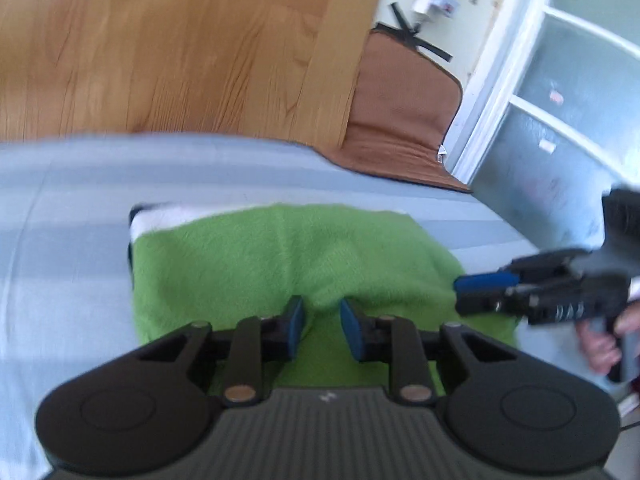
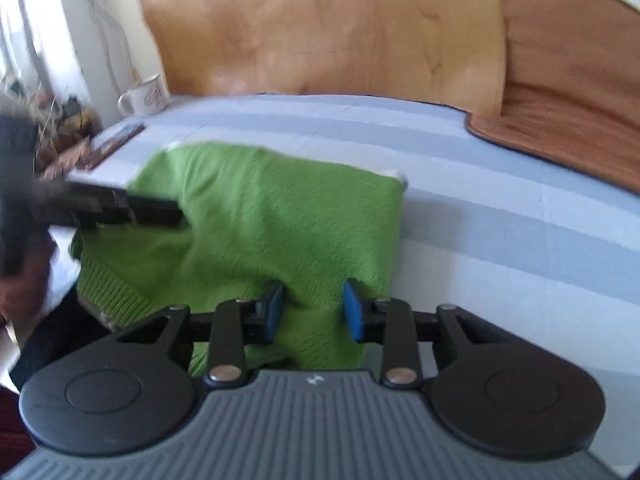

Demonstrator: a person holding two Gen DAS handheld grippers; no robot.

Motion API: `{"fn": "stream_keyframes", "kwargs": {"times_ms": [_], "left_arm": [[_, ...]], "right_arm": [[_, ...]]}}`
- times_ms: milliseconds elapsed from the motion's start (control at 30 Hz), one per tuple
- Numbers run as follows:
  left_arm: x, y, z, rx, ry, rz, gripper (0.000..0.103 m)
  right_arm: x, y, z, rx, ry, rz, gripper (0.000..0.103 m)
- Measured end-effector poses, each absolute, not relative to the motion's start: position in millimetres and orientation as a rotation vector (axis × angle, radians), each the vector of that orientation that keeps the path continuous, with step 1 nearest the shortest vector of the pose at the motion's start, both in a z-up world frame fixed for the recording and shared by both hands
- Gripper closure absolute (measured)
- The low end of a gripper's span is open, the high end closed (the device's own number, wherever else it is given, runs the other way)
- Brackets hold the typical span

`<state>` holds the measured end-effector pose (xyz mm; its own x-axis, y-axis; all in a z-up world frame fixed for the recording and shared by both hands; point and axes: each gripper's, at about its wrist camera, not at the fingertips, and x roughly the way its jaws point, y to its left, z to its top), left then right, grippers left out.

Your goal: Fold small clothes

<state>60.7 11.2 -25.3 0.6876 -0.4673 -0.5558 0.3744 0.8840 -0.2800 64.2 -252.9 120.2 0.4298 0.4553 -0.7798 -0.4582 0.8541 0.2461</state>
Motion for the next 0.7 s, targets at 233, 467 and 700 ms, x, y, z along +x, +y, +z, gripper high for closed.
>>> {"fn": "stream_keyframes", "kwargs": {"times_ms": [233,467,700], "left_arm": [[52.9,7.1,-23.3,-0.092,0.661,-0.463,0.074],[17.0,24.0,-3.8,-0.083,0.631,-0.475,0.048],[3.8,16.9,-23.2,-0.037,0.691,-0.288,0.042]], "right_arm": [[55.3,-251.2,125.6,0.015,0.964,0.539,0.07],[24.8,-250.5,162.6,0.061,0.886,0.605,0.068],[12.5,-240.1,128.1,0.129,0.985,0.59,0.068]]}}
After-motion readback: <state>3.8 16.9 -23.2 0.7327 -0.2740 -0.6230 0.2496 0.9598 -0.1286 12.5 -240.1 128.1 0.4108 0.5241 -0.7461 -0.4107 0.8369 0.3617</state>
